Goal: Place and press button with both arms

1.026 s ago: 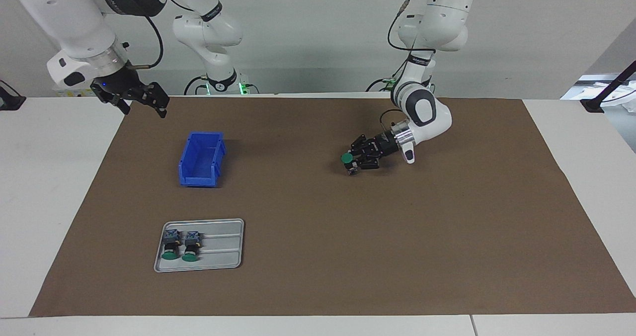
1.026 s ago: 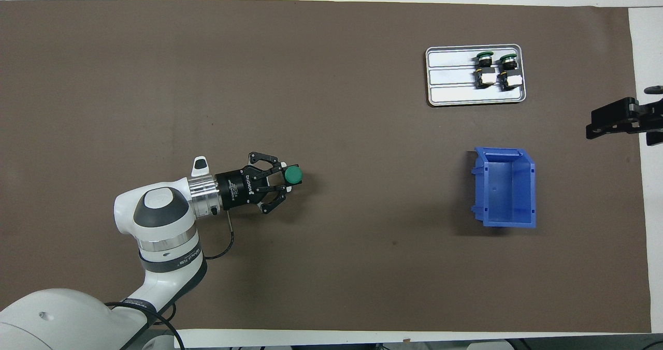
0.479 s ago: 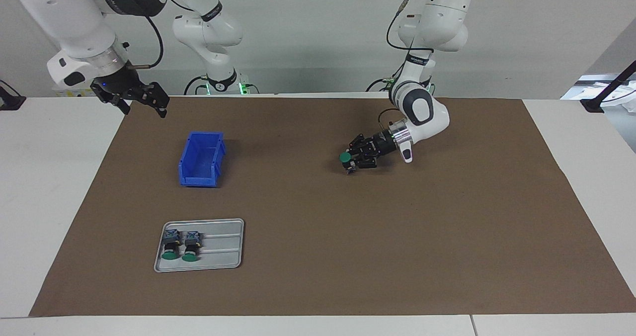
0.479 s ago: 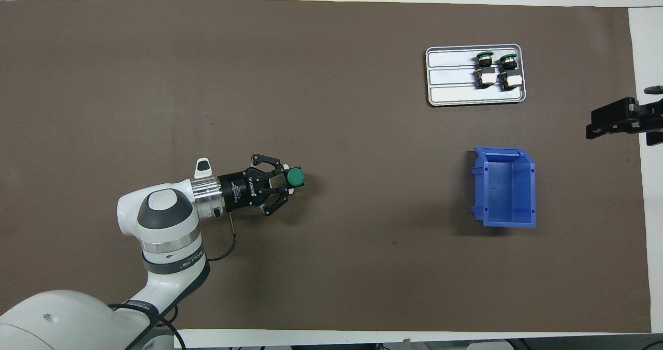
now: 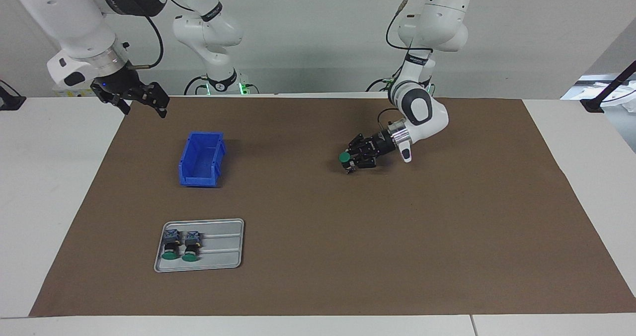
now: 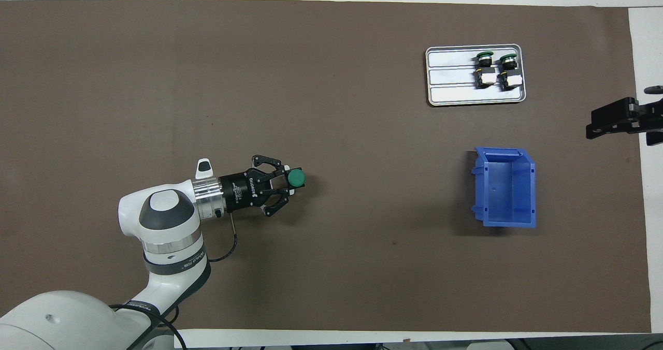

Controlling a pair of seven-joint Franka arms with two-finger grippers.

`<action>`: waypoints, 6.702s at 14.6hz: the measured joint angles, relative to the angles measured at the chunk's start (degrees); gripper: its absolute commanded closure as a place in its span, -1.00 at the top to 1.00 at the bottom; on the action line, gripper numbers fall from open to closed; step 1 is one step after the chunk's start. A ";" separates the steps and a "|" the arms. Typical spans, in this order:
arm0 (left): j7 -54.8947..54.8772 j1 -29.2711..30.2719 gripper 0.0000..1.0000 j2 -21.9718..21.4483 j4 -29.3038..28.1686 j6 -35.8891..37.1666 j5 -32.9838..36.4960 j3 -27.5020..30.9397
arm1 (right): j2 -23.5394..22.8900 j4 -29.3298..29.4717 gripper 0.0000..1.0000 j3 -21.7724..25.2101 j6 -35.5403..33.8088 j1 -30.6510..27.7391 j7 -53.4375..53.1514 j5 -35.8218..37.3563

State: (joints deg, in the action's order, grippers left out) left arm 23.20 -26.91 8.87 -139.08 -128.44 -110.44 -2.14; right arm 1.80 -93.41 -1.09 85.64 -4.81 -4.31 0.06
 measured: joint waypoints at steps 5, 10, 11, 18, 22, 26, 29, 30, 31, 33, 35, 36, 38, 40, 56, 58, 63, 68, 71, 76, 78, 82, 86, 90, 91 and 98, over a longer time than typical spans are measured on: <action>-0.07 0.00 -0.17 0.00 0.00 -0.15 0.00 0.00 | 0.00 0.00 0.97 0.00 0.00 0.00 0.00 0.00; -0.14 0.00 0.00 0.00 0.00 -1.28 -0.02 0.01 | 0.00 0.00 0.97 0.00 0.00 0.00 0.00 0.00; -0.16 0.00 0.00 0.00 0.00 -1.56 -0.02 0.01 | 0.00 0.00 0.97 0.00 0.00 0.00 0.00 0.00; -0.19 0.00 1.00 -1.10 0.00 -3.62 -0.06 0.02 | 0.00 0.00 0.97 0.00 0.00 0.00 0.00 0.00; -0.06 -0.01 1.00 -2.55 0.00 -5.00 -0.10 0.01 | 0.00 0.00 0.97 0.00 0.00 0.00 0.00 0.00; 0.19 -1.75 1.00 -4.02 0.00 -8.95 -0.13 0.01 | 0.00 0.00 0.97 0.00 0.00 0.00 0.00 0.00; 0.49 -2.31 1.00 -5.68 0.00 -10.79 -0.13 0.02 | 0.00 0.00 0.97 0.00 0.00 0.00 0.00 0.00; 0.57 -2.60 1.00 -6.27 0.00 -11.70 -0.12 0.04 | 0.00 0.00 0.97 0.00 0.00 0.00 0.00 0.00; 0.64 -3.18 1.00 -6.80 -0.01 -12.73 -0.13 0.02 | 0.00 0.00 0.97 0.00 0.00 0.00 0.00 0.00; 1.19 -4.83 1.00 -7.57 -0.01 -14.83 -0.13 0.00 | 0.00 0.00 0.97 0.00 0.00 0.00 0.00 0.00; 1.70 -6.10 1.00 -8.22 -0.01 -16.90 -0.13 -0.02 | 0.00 0.00 0.97 0.00 0.00 0.00 0.00 0.00; 1.76 -6.56 1.00 -8.51 -0.01 -18.27 -0.13 -0.01 | 0.00 0.00 0.97 0.00 0.00 0.00 0.00 0.00; 1.77 -6.80 1.00 -9.41 -0.01 -20.05 -0.13 -0.01 | 0.00 0.00 0.97 0.00 0.00 0.00 0.00 0.00; 1.77 -6.85 1.00 -10.61 0.00 -21.73 -0.13 0.00 | 0.00 0.00 0.97 0.00 0.00 0.00 0.00 0.00; 2.14 -8.10 1.00 -14.20 -0.12 -24.78 9.05 0.01 | 0.00 0.00 0.97 0.00 0.00 0.00 0.00 0.00; 2.14 -8.11 1.00 -14.20 -0.17 -24.78 10.01 0.00 | 0.00 0.00 0.97 0.00 0.00 0.00 0.00 0.00; 3.18 -8.20 1.00 -14.20 -0.23 -24.43 15.28 0.00 | 0.00 0.00 0.97 0.00 0.00 0.00 0.00 0.00; 17.54 -4.01 1.00 -14.44 0.94 -16.18 36.20 0.74 | 0.00 0.00 0.97 0.00 0.00 0.00 0.00 0.00; 19.62 -0.02 1.00 -14.84 2.63 -10.39 46.34 0.95 | 0.00 0.00 0.97 0.00 0.00 0.00 0.00 0.00; 20.48 0.40 1.00 -14.96 6.08 -6.62 64.26 0.74 | 0.00 0.00 0.97 0.00 0.00 0.00 0.00 0.00; 20.69 0.35 1.00 -14.96 7.91 -5.42 71.48 0.62 | 0.00 0.00 0.97 0.00 0.00 0.00 0.00 0.00; 20.65 -0.90 0.99 -14.91 10.85 -4.00 83.31 0.13 | 0.00 0.00 0.97 0.00 0.00 0.00 0.00 0.00; 20.90 -4.61 0.75 -14.16 14.68 0.86 94.87 -0.19 | 0.00 0.00 0.97 0.00 0.00 0.00 0.00 0.00; 20.90 -6.29 -0.22 -9.95 22.79 8.03 100.37 -0.30 | 0.00 0.00 0.97 0.00 0.00 0.00 0.00 0.00; 20.90 -7.04 -0.41 -8.69 23.56 8.25 101.23 -0.32 | 0.00 0.00 0.97 0.00 0.00 0.00 0.00 0.00; 20.90 -8.60 -0.97 -1.81 27.10 8.33 102.00 -0.38 | 0.00 0.00 0.97 0.00 0.00 0.00 0.00 0.00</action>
State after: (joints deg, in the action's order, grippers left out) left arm 44.10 -35.51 7.05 -111.98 -120.11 -8.44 -2.52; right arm 1.80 -93.41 -1.10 85.64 -4.81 -4.31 0.06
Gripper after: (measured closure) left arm 0.978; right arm 0.013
